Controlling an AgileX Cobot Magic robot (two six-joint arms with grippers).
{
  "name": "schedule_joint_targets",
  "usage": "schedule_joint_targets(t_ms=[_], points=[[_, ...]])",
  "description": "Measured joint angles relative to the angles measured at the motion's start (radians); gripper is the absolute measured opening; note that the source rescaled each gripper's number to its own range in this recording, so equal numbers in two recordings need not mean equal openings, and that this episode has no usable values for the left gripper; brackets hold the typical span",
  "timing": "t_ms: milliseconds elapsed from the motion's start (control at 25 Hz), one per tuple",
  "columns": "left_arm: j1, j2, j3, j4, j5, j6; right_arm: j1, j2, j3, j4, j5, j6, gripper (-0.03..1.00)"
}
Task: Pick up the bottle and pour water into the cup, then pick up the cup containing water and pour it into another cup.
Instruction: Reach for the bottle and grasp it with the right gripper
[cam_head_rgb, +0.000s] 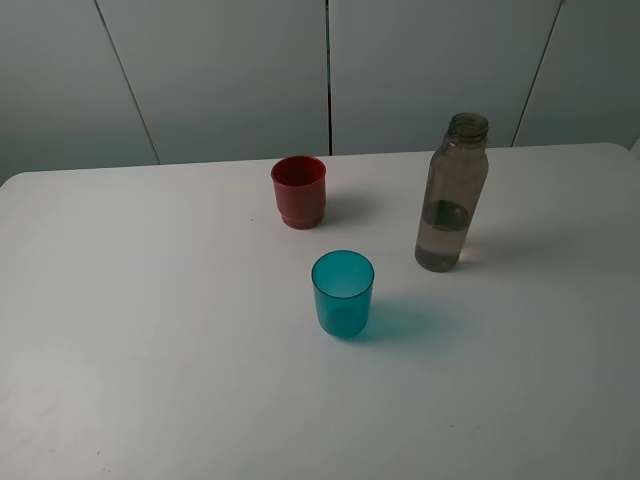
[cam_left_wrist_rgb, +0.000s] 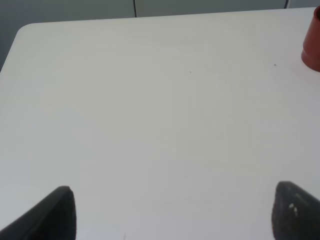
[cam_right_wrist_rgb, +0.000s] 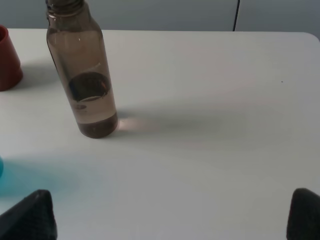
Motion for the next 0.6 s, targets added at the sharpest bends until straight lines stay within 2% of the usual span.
schedule_joint_targets(t_ms=[600], points=[[0.000, 0.000, 0.000, 0.000, 0.000, 0.000, 0.000, 0.000, 0.000, 0.000, 0.000, 0.000, 1.00]])
